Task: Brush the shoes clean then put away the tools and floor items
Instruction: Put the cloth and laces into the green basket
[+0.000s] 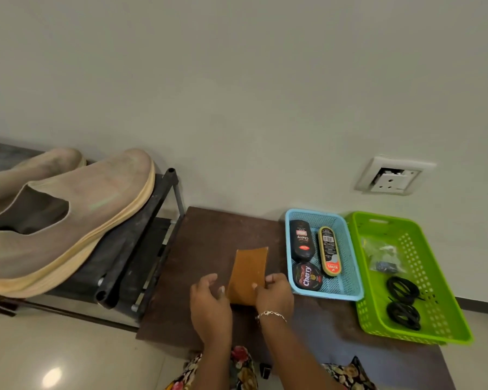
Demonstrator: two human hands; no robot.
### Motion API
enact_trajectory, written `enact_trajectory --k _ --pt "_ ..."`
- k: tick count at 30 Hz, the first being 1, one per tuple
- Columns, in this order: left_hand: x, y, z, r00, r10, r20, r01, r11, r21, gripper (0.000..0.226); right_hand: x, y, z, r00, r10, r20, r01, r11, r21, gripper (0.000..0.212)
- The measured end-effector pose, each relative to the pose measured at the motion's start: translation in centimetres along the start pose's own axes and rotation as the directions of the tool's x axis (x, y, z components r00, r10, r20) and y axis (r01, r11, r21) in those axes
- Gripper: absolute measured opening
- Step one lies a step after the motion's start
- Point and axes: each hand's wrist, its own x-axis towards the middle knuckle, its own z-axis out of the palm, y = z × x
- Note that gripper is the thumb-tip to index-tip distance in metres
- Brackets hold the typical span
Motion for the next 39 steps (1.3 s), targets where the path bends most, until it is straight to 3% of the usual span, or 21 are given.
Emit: enact_trajectory --k 5,8,11,14,17,21,26,29,31,34,39 --pt "-2.3 1.3 -0.1 0.987 0.155 -0.032 -0.156 0.987 -0.029 0.023 -1.5 0.8 -7.0 0.954 -0.293 -0.055 0.296 0.954 0.051 0.029" --pt "-4.2 2.3 1.2 0.97 0.242 0.015 -0.242 0.97 -0.024 0.021 -0.2 2.0 -13.4 0.897 -0.372 -0.238 0.385 0.923 0.008 0.028" --pt "-6.6 4.0 3.2 0.936 0.334 0.115 -0.337 0.941 0.009 0.022 2.3 3.4 -19.7 0.813 -0.382 -0.439 0.376 0.921 -0.104 0.028" --pt "-9.0 6.4 5.7 0.856 0.447 0.259 -0.469 0.883 0.024 0.02 5.1 4.9 -23.6 0.822 -0.274 -0.499 0.212 0.961 -0.179 0.031" --pt "-10.7 7.7 8.0 0.78 0.509 0.364 -0.547 0.837 0.001 0.024 7.6 6.2 -24.7 0.9 -0.186 -0.394 0.071 0.955 -0.288 0.031" --pt "-11.1 7.7 9.8 0.733 0.515 0.444 -0.575 0.818 0.001 0.033 10.3 7.1 -23.5 0.977 -0.082 -0.198 0.016 0.949 -0.316 0.034" --pt "-10.6 6.8 10.3 0.733 0.513 0.447 -0.591 0.806 0.043 0.032 11.7 7.6 -22.6 0.989 0.01 -0.15 -0.06 0.94 -0.337 0.031" --pt "-10.3 6.4 10.5 0.736 0.499 0.458 -0.586 0.808 0.062 0.032 12.1 7.7 -22.4 0.99 0.016 -0.141 -0.07 0.918 -0.39 0.013" --pt "-10.3 6.2 10.6 0.738 0.49 0.464 -0.58 0.812 0.066 0.033 12.2 8.0 -22.4 0.99 0.026 -0.142 -0.083 0.908 -0.41 0.022" --pt "-10.5 5.8 10.4 0.73 0.466 0.5 -0.585 0.804 0.104 0.035 12.4 8.4 -22.4 0.989 0.068 -0.131 -0.124 0.862 -0.492 0.018" --pt "-10.4 5.5 9.9 0.702 0.434 0.565 -0.618 0.765 0.179 0.035 12.5 8.4 -22.3 0.998 0.034 -0.05 -0.058 0.791 -0.609 0.027"
